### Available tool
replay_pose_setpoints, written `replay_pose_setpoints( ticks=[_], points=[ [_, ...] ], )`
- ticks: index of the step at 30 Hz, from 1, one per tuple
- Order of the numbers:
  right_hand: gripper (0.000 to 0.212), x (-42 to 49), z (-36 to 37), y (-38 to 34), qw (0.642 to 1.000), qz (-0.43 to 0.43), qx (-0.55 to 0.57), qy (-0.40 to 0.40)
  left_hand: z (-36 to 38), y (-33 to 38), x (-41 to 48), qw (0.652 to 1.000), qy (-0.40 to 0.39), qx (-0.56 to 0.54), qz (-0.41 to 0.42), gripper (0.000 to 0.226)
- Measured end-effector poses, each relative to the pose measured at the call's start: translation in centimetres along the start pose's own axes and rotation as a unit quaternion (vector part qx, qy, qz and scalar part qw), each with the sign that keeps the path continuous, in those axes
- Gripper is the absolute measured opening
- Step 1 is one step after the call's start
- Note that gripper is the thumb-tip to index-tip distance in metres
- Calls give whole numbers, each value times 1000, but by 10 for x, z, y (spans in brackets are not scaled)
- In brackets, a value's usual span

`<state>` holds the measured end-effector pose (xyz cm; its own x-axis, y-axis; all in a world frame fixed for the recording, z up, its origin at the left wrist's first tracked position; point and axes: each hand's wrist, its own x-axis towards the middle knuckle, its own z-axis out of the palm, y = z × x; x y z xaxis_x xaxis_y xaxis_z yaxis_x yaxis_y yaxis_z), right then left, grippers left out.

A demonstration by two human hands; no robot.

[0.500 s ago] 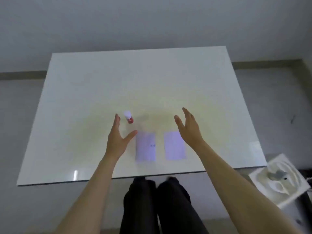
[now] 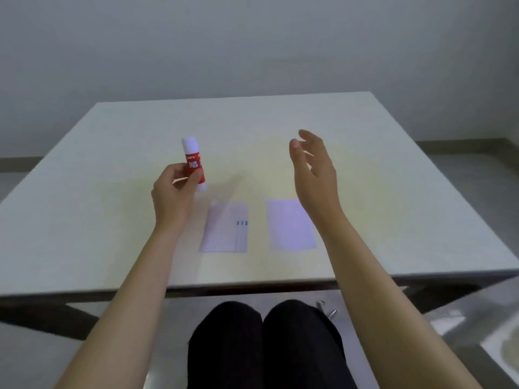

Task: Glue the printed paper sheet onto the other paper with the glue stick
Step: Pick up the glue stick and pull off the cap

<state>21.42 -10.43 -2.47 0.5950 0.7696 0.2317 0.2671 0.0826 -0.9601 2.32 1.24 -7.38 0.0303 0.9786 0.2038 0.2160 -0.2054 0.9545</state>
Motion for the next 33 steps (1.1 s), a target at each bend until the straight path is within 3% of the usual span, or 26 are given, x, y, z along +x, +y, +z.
replay_pose_setpoints(
  ticks=[7, 12, 16, 18, 21, 23, 25, 29, 31, 33],
  points=[
    [46, -32, -16, -16, 995, -18, -84, -49, -4, 37, -60, 998, -50, -33, 23, 17],
    [56, -42, -6, -27, 991, 26, -97, -93, 1, 56, -81, 981, -105, 87, 135, 29],
    [76, -43, -6, -30, 993, 49, -68, -78, 3, 70, -92, 950, -125, 172, 226, 32],
    [63, -40, -8, -31, 993, 44, -64, -89, 2, 75, -93, 941, -122, 191, 253, 33],
    [11, -39, -19, -31, 981, 30, -8, -193, 0, 79, -92, 933, -102, 215, 269, 35],
    [36, -39, -27, -30, 961, 45, 38, -271, -2, 80, -92, 930, -92, 229, 272, 34],
    [49, -39, -28, -34, 961, 82, 8, -263, -2, 83, -93, 926, -87, 236, 282, 34],
    [34, -37, -22, -39, 983, 71, -58, -161, 1, 86, -95, 915, -82, 242, 311, 33],
    [8, -34, -26, -38, 976, 53, -11, -212, 0, 86, -94, 915, -61, 251, 310, 33],
    [31, -33, -31, -41, 963, 74, 15, -259, -2, 85, -92, 919, -46, 248, 304, 33]
  ],
)
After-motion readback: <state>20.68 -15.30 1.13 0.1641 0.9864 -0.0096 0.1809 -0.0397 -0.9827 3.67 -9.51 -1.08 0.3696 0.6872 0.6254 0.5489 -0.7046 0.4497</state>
